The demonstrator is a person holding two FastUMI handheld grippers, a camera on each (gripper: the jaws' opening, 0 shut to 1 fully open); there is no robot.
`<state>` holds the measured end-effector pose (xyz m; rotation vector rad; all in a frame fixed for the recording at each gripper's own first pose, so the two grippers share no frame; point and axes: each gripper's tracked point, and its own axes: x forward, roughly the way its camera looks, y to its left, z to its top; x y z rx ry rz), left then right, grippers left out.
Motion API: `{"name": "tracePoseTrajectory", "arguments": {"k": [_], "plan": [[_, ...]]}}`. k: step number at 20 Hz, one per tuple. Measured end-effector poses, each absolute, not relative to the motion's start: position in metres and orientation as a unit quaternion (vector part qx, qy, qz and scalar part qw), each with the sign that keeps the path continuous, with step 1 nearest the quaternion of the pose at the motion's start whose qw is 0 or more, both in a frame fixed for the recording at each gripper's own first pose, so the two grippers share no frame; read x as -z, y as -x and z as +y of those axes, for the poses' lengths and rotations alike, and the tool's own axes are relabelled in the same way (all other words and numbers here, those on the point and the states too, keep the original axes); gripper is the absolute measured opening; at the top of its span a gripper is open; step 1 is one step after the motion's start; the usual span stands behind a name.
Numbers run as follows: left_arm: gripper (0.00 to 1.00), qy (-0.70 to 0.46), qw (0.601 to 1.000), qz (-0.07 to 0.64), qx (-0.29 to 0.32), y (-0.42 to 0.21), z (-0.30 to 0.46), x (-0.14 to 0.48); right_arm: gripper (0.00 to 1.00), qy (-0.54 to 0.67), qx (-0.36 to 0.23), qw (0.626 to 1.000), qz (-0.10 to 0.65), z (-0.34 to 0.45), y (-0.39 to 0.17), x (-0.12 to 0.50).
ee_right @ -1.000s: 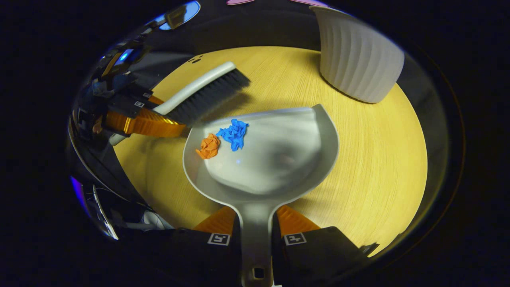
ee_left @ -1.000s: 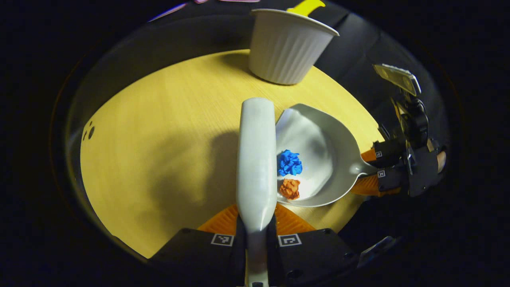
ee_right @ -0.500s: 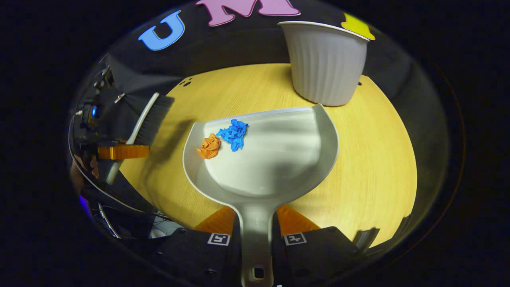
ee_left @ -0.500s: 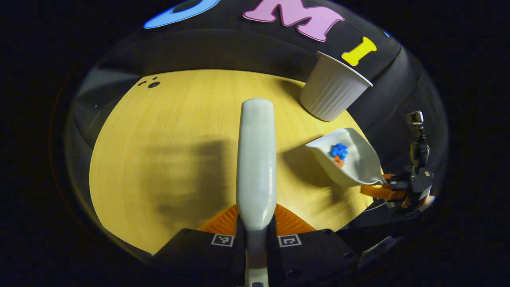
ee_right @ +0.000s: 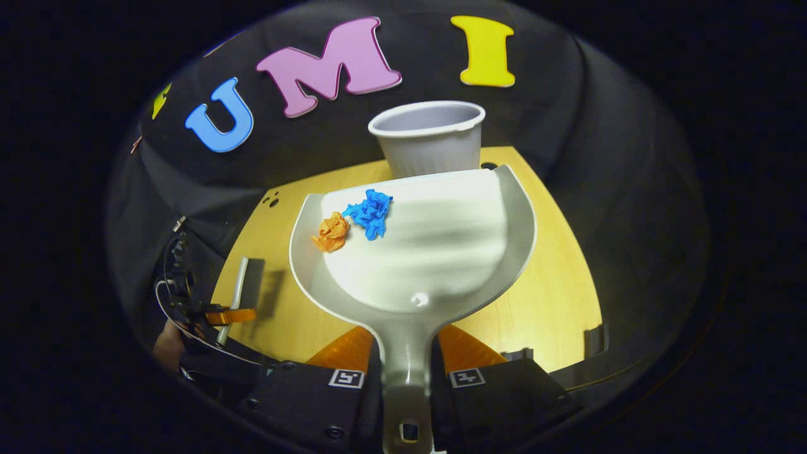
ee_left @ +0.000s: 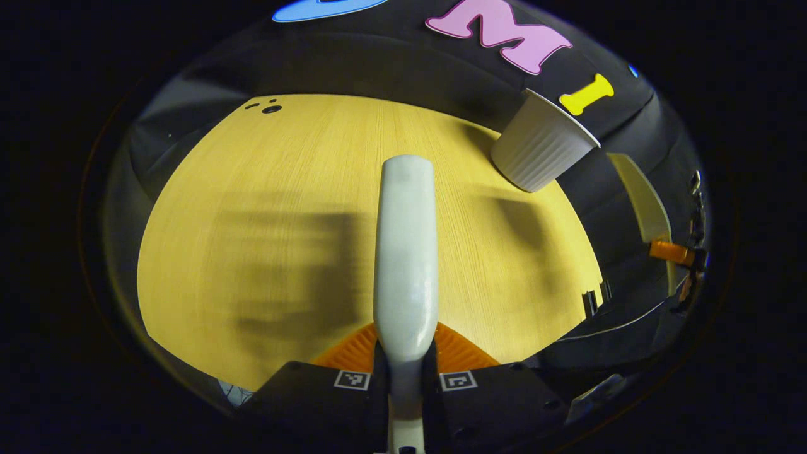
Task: Pick up the small broom and dustpan from the desktop, sweep the trash into the dustpan with the broom, and then empty the trash into the garbage bin.
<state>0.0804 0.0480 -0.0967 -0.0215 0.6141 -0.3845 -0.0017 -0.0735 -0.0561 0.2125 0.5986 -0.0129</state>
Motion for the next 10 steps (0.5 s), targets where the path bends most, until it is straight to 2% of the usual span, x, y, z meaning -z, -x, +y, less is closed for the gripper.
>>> {"name": "tracePoseTrajectory", "arguments": {"k": [3, 4, 8, 10], "plan": [[0.26, 0.014, 0.934, 0.300, 0.193, -0.077, 0.053, 0.095, 0.31, -0.135, 0.003, 0.948, 0.287, -0.077, 0.005, 0.019], [0.26, 0.013, 0.934, 0.300, 0.193, -0.075, 0.055, 0.096, 0.34, -0.151, 0.003, 0.947, 0.283, -0.081, 0.000, 0.007], [0.24, 0.034, 0.934, 0.302, 0.189, -0.059, 0.065, 0.104, 0.34, -0.126, 0.026, 0.954, 0.270, -0.110, -0.036, -0.033], [0.25, 0.063, 0.932, 0.304, 0.189, -0.048, 0.067, 0.110, 0.34, -0.156, 0.030, 0.954, 0.255, -0.110, -0.065, -0.050]]}}
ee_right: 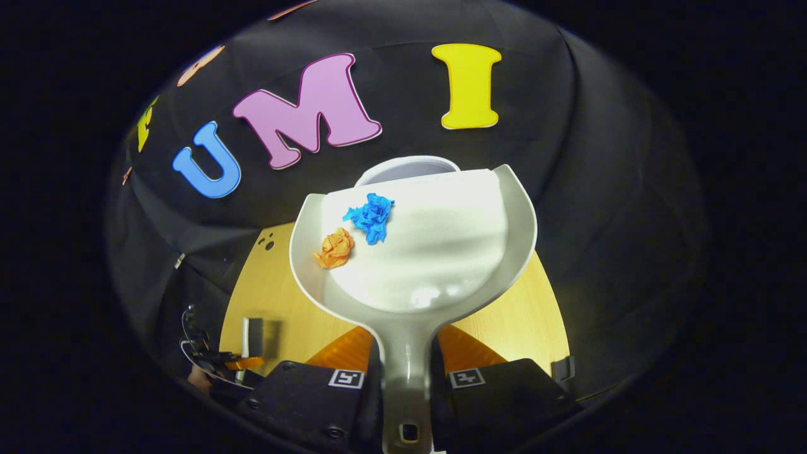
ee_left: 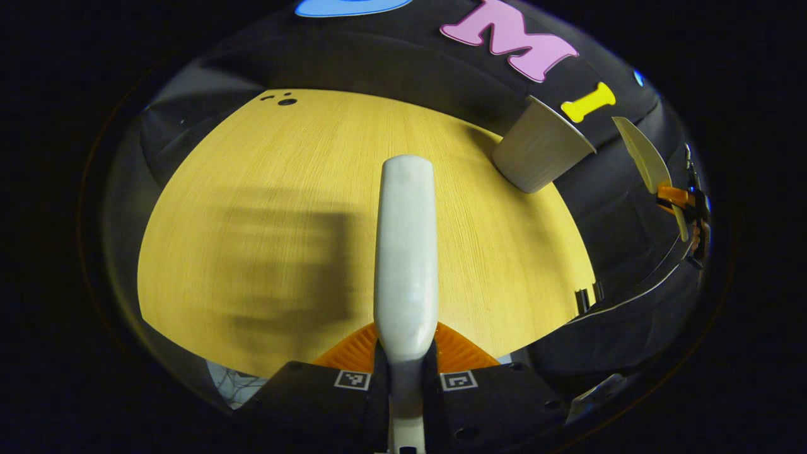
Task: Pick up the small broom and dustpan from the desktop, sweep the trash into the dustpan with the broom, and then empty the trash into the garbage bin.
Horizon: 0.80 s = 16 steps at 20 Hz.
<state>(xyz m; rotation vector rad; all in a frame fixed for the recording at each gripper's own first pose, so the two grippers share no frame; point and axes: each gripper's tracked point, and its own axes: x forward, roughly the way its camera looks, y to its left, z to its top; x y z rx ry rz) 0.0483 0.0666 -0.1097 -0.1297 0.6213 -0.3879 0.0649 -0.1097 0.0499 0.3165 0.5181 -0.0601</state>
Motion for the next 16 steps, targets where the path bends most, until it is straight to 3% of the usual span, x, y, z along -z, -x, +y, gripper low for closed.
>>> {"name": "tracePoseTrajectory", "arguments": {"k": [4, 10, 16], "plan": [[0.26, 0.074, 0.934, 0.311, 0.158, -0.033, 0.092, 0.125, 0.34, -0.182, 0.052, 0.950, 0.248, -0.124, -0.120, -0.064], [0.26, 0.133, 0.943, 0.283, 0.114, -0.027, 0.130, 0.107, 0.34, -0.124, 0.065, 0.952, 0.273, -0.138, -0.188, -0.063], [0.25, 0.125, 0.951, 0.273, 0.074, -0.025, 0.159, 0.095, 0.34, 0.021, 0.096, 0.954, 0.283, -0.154, -0.235, -0.050]]}}
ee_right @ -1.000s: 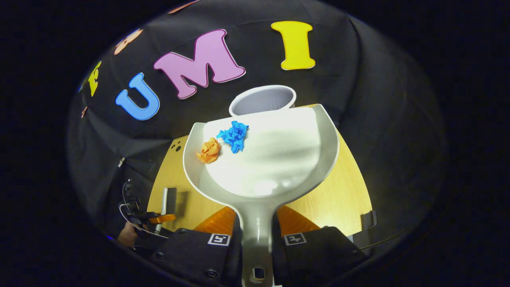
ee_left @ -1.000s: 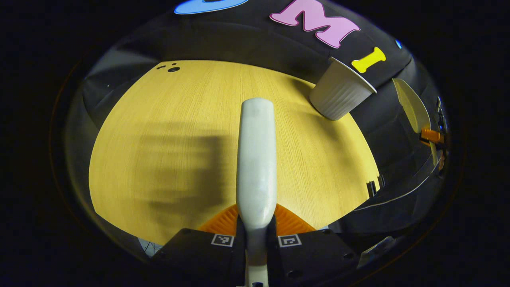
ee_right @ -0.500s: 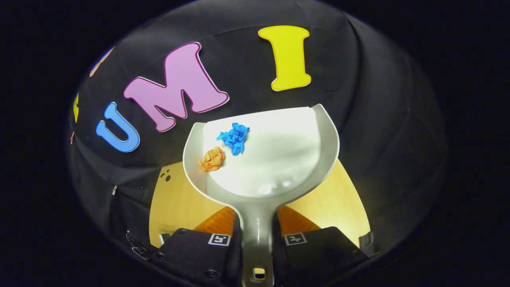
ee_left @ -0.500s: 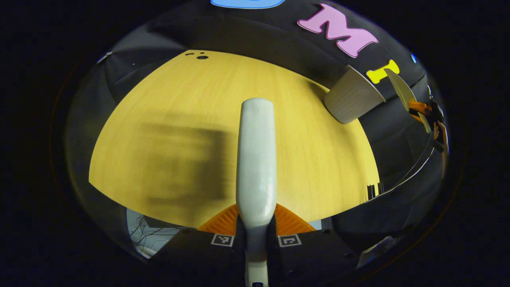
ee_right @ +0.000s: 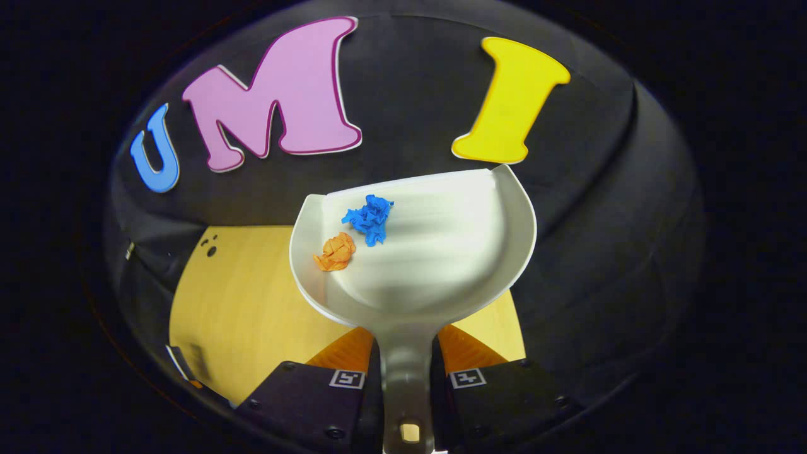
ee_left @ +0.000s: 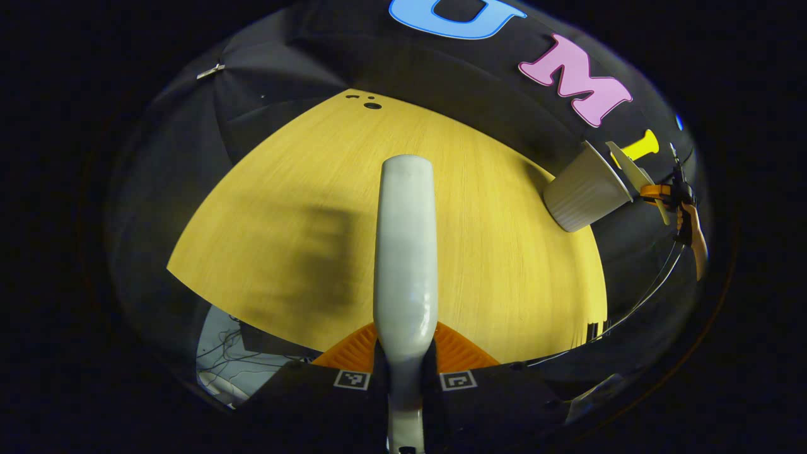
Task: Pick up the small broom and dustpan from the desktop, sweep the trash into the dustpan with the broom, and then empty the trash into the garbage bin.
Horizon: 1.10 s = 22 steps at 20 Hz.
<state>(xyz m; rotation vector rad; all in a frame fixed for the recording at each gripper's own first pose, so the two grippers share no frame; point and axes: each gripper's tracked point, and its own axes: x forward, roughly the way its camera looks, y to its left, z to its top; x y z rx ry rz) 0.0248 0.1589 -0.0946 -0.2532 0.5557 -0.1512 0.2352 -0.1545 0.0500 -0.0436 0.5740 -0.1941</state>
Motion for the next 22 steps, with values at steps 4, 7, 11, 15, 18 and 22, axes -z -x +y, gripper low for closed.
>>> {"name": "tracePoseTrajectory", "arguments": {"k": [4, 7, 11, 15, 18, 22], "plan": [[0.27, 0.136, 0.954, 0.260, 0.063, -0.024, 0.169, 0.076, 0.34, 0.159, 0.129, 0.943, 0.261, -0.172, -0.249, -0.052], [0.26, 0.131, 0.957, 0.253, 0.056, -0.023, 0.172, 0.066, 0.34, 0.182, 0.141, 0.937, 0.262, -0.179, -0.260, -0.046], [0.26, 0.132, 0.955, 0.258, 0.058, -0.023, 0.170, 0.067, 0.34, 0.273, 0.193, 0.912, 0.236, -0.209, -0.267, -0.056], [0.26, 0.128, 0.952, 0.271, 0.066, -0.028, 0.166, 0.075, 0.34, 0.360, 0.202, 0.880, 0.233, -0.221, -0.277, -0.057], [0.24, 0.132, 0.948, 0.280, 0.074, -0.027, 0.158, 0.077, 0.29, 0.455, 0.202, 0.840, 0.216, -0.218, -0.282, -0.064], [0.26, 0.128, 0.948, 0.282, 0.076, -0.028, 0.154, 0.075, 0.34, 0.508, 0.196, 0.814, 0.201, -0.212, -0.284, -0.074]]}}
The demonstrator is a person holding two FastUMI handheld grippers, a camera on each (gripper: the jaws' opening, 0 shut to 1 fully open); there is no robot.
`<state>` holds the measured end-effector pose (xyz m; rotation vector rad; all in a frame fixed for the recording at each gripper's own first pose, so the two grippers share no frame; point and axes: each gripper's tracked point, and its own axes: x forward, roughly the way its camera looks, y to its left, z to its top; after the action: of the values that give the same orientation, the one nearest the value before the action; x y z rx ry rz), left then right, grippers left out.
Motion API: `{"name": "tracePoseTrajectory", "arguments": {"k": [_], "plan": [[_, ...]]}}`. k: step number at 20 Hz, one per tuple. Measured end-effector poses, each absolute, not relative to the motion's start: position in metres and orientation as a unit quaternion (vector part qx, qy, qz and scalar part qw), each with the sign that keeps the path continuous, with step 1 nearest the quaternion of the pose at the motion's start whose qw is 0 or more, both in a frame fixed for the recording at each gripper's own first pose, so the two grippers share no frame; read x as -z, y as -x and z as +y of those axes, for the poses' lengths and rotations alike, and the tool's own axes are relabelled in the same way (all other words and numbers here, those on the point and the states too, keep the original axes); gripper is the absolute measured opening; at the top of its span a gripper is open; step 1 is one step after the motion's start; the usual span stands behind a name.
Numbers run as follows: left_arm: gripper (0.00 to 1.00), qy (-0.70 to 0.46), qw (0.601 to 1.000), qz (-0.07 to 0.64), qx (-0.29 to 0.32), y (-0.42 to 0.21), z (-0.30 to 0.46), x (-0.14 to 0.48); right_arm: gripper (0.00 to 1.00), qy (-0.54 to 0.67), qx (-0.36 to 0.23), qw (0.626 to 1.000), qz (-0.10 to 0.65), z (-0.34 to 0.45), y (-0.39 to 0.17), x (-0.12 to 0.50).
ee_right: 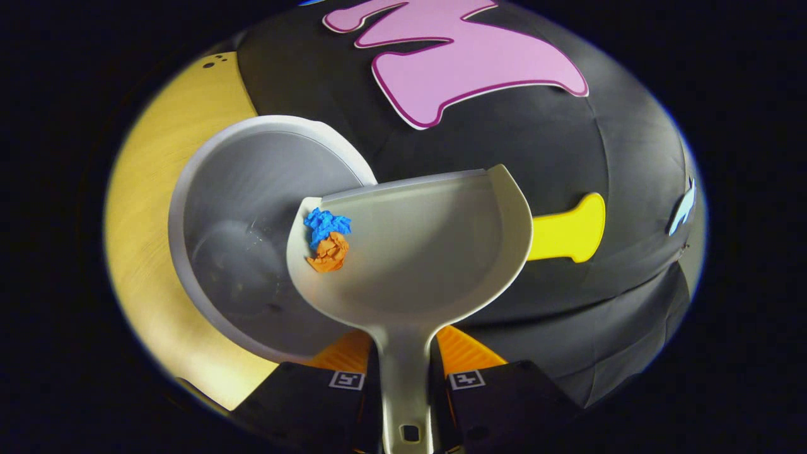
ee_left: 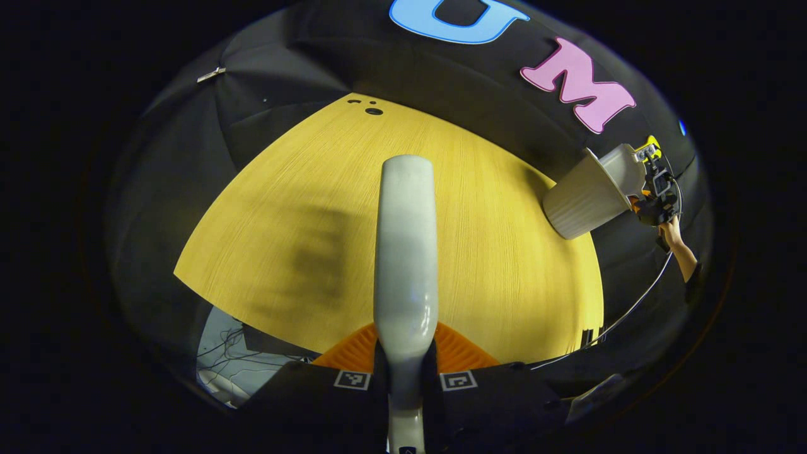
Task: Pick up the small broom and dustpan from the desktop, sweep the trash into the dustpan with the broom, and then empty the trash into the garbage bin.
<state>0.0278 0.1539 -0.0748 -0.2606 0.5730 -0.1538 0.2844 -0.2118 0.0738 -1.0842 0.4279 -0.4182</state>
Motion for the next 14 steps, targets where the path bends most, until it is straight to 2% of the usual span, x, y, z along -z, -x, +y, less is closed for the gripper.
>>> {"name": "tracePoseTrajectory", "arguments": {"k": [2, 3, 4, 5, 6, 9, 10, 14], "plan": [[0.26, 0.128, 0.948, 0.282, 0.074, -0.029, 0.154, 0.073, 0.33, 0.537, 0.193, 0.798, 0.195, -0.213, -0.281, -0.077], [0.26, 0.127, 0.948, 0.282, 0.074, -0.030, 0.153, 0.072, 0.38, 0.557, 0.188, 0.787, 0.189, -0.212, -0.284, -0.079], [0.26, 0.127, 0.948, 0.282, 0.075, -0.031, 0.153, 0.071, 0.33, 0.579, 0.185, 0.773, 0.180, -0.211, -0.285, -0.082], [0.26, 0.125, 0.948, 0.283, 0.077, -0.029, 0.151, 0.071, 0.38, 0.605, 0.184, 0.756, 0.172, -0.213, -0.287, -0.086], [0.26, 0.122, 0.948, 0.283, 0.080, -0.030, 0.150, 0.070, 0.34, 0.624, 0.185, 0.742, 0.162, -0.214, -0.288, -0.092], [0.26, 0.120, 0.947, 0.287, 0.082, -0.029, 0.147, 0.072, 0.34, 0.641, 0.175, 0.729, 0.163, -0.213, -0.283, -0.092], [0.26, 0.122, 0.946, 0.288, 0.083, -0.029, 0.146, 0.072, 0.37, 0.644, 0.175, 0.727, 0.164, -0.212, -0.281, -0.092], [0.27, 0.117, 0.945, 0.295, 0.085, -0.030, 0.143, 0.077, 0.30, 0.655, 0.155, 0.719, 0.175, -0.208, -0.282, -0.089]]}}
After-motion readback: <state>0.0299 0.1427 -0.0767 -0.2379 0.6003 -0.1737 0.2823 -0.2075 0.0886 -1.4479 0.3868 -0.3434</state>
